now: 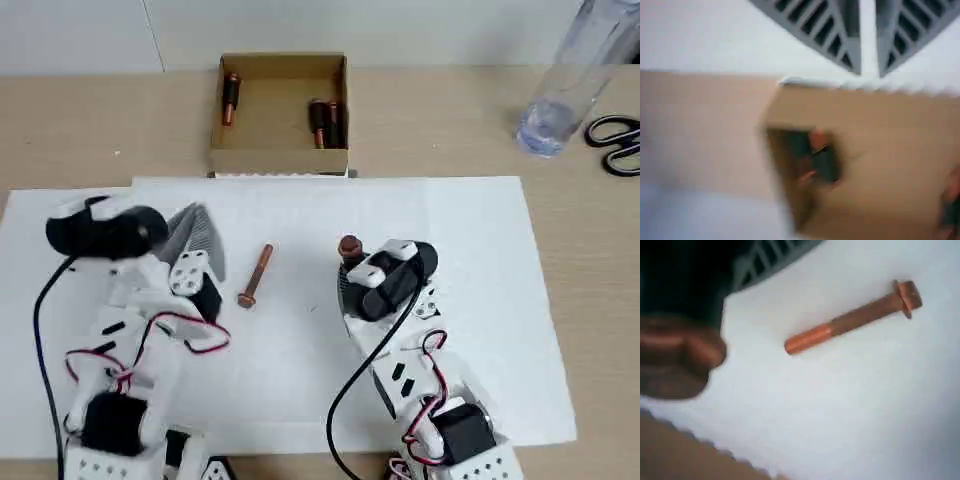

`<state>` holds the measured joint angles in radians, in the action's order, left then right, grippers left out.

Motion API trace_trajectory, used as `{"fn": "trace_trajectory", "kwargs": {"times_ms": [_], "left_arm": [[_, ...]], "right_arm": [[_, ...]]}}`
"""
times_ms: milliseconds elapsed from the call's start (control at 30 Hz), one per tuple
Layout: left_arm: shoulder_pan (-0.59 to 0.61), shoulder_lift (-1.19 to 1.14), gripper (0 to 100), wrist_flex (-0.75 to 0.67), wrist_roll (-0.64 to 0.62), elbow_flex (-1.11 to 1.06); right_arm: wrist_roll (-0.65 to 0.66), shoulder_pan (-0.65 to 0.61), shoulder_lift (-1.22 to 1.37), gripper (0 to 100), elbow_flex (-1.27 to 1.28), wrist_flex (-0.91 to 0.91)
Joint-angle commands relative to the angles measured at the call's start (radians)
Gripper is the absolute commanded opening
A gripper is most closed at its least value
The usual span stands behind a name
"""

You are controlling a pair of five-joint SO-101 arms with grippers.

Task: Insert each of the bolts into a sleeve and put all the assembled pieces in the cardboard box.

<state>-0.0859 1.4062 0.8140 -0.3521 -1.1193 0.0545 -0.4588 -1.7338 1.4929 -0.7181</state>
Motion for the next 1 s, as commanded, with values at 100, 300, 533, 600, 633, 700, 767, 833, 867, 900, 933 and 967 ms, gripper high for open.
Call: {"fn": "trace_trajectory", "kwargs": {"times_ms": [100,300,533,600,633,700,767,833,867,900,933,967], "left_arm": [[0.095,0.009,1,-0.005,0.008,-0.255],[0.103,0.009,1,-0.095,0.12,-0.4],[0.098,0.009,1,-0.178,0.21,-0.481],[0.097,0.009,1,-0.18,0.226,-0.479],[0.095,0.009,1,-0.18,0.238,-0.479],[0.092,0.009,1,-0.18,0.244,-0.478],[0.083,0.009,1,-0.18,0.245,-0.478],[0.08,0.009,1,-0.18,0.247,-0.478],[0.08,0.009,1,-0.18,0.249,-0.478],[0.078,0.009,1,-0.18,0.249,-0.478],[0.078,0.009,1,-0.18,0.249,-0.478],[0.078,0.009,1,-0.18,0.249,-0.478]], "right_arm": [[-0.015,0.087,-0.016,0.2,-0.011,0.007],[-0.015,0.147,-0.008,0.2,-0.021,-0.002],[-0.098,0.153,0.045,0.2,-0.149,-0.004],[-0.127,0.153,0.128,0.2,-0.212,0.005],[-0.15,0.153,0.185,0.2,-0.256,0.007],[-0.203,0.153,0.317,0.2,-0.368,0.012],[-0.238,0.153,0.469,0.2,-0.493,0.035],[-0.255,0.157,0.625,0.2,-0.623,0.064],[-0.255,0.156,0.7,0.2,-0.686,0.081],[-0.253,0.156,0.779,0.2,-0.747,0.091],[-0.247,0.156,0.854,0.2,-0.806,0.099],[-0.247,0.156,0.929,0.2,-0.864,0.102]]}}
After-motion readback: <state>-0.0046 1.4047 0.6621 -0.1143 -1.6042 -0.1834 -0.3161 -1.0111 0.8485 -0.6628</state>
